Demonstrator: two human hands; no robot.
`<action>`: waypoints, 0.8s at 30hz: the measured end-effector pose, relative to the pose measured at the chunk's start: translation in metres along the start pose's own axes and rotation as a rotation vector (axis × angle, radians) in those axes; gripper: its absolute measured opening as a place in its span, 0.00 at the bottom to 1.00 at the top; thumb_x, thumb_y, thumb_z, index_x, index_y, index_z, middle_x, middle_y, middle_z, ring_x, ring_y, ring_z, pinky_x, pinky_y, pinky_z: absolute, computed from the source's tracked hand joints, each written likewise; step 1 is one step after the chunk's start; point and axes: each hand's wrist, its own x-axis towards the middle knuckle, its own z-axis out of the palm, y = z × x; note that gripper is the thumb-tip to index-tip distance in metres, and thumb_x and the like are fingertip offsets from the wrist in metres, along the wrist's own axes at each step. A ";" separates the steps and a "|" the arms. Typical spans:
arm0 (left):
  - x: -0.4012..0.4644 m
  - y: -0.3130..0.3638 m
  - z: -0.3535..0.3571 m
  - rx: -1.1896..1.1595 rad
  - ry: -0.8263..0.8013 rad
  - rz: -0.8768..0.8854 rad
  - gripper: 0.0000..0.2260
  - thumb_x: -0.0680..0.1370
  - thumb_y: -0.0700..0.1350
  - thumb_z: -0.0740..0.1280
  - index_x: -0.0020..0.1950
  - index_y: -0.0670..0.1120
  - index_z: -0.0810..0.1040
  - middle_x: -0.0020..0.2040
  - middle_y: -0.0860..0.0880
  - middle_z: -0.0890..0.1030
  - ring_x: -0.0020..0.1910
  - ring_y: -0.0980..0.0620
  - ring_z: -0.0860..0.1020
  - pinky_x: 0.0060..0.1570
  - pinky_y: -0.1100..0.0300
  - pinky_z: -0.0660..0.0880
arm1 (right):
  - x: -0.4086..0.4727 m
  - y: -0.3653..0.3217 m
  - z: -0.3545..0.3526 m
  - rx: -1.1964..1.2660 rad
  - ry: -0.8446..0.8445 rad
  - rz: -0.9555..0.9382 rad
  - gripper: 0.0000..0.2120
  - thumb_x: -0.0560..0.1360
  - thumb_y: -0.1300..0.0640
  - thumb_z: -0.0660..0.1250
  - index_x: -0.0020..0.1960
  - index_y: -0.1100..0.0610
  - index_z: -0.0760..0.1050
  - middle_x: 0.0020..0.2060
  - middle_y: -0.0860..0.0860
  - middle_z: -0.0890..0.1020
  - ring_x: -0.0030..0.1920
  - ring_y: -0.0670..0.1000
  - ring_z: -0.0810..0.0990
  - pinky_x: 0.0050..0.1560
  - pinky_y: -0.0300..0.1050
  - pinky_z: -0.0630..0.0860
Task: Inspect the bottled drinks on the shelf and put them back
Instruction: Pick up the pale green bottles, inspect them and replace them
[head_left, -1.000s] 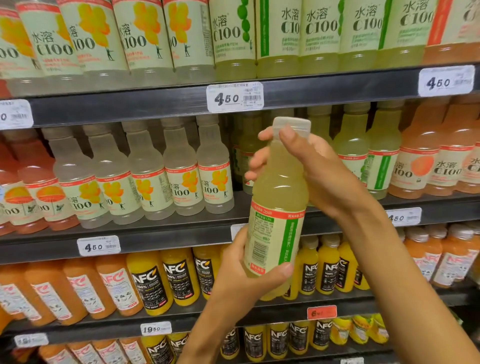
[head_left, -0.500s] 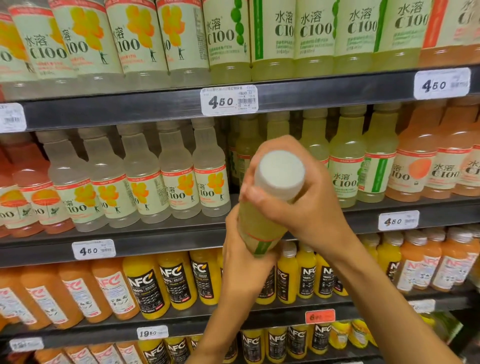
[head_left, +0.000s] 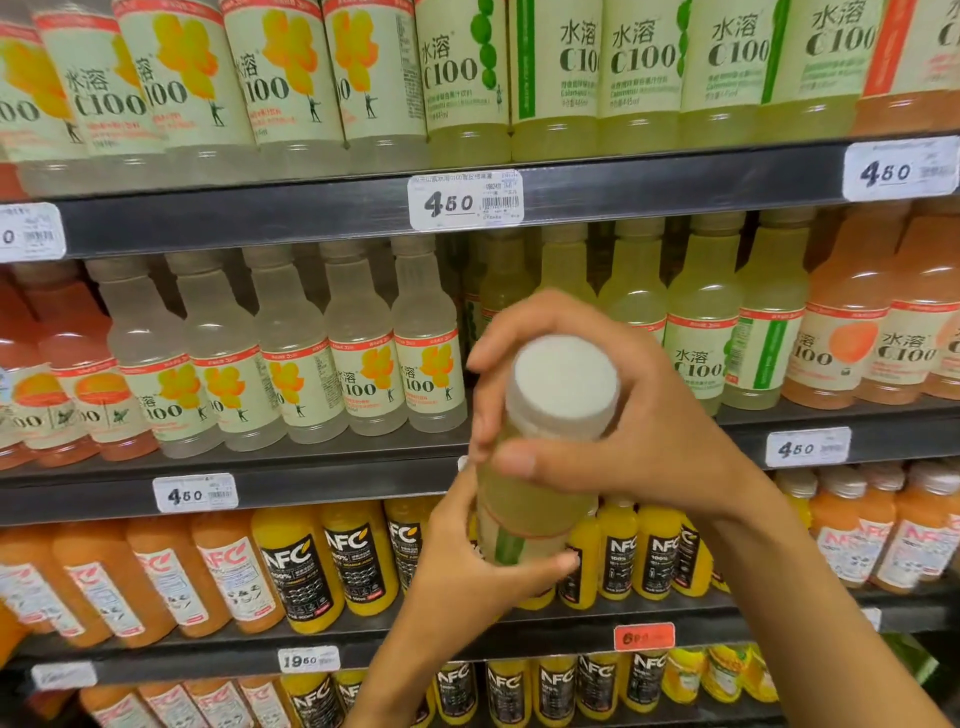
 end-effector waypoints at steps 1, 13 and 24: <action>-0.007 0.005 0.000 -0.033 -0.069 -0.047 0.27 0.58 0.47 0.79 0.50 0.70 0.76 0.48 0.67 0.81 0.47 0.68 0.80 0.39 0.75 0.74 | 0.003 0.002 -0.002 0.049 0.021 0.022 0.17 0.69 0.61 0.72 0.55 0.58 0.72 0.40 0.51 0.82 0.41 0.53 0.82 0.45 0.48 0.78; -0.016 0.011 -0.003 -0.405 -0.294 -0.464 0.52 0.54 0.66 0.78 0.70 0.44 0.65 0.62 0.39 0.79 0.59 0.40 0.78 0.62 0.40 0.72 | 0.005 0.027 -0.008 0.501 0.337 0.336 0.16 0.75 0.49 0.65 0.56 0.58 0.70 0.34 0.52 0.80 0.34 0.51 0.81 0.32 0.44 0.78; 0.000 0.033 0.007 -1.055 -0.266 -0.374 0.30 0.77 0.62 0.62 0.67 0.40 0.73 0.54 0.40 0.80 0.44 0.46 0.81 0.42 0.53 0.78 | 0.032 0.034 -0.019 0.629 0.422 0.540 0.20 0.77 0.44 0.62 0.61 0.58 0.72 0.41 0.56 0.84 0.42 0.52 0.84 0.41 0.46 0.81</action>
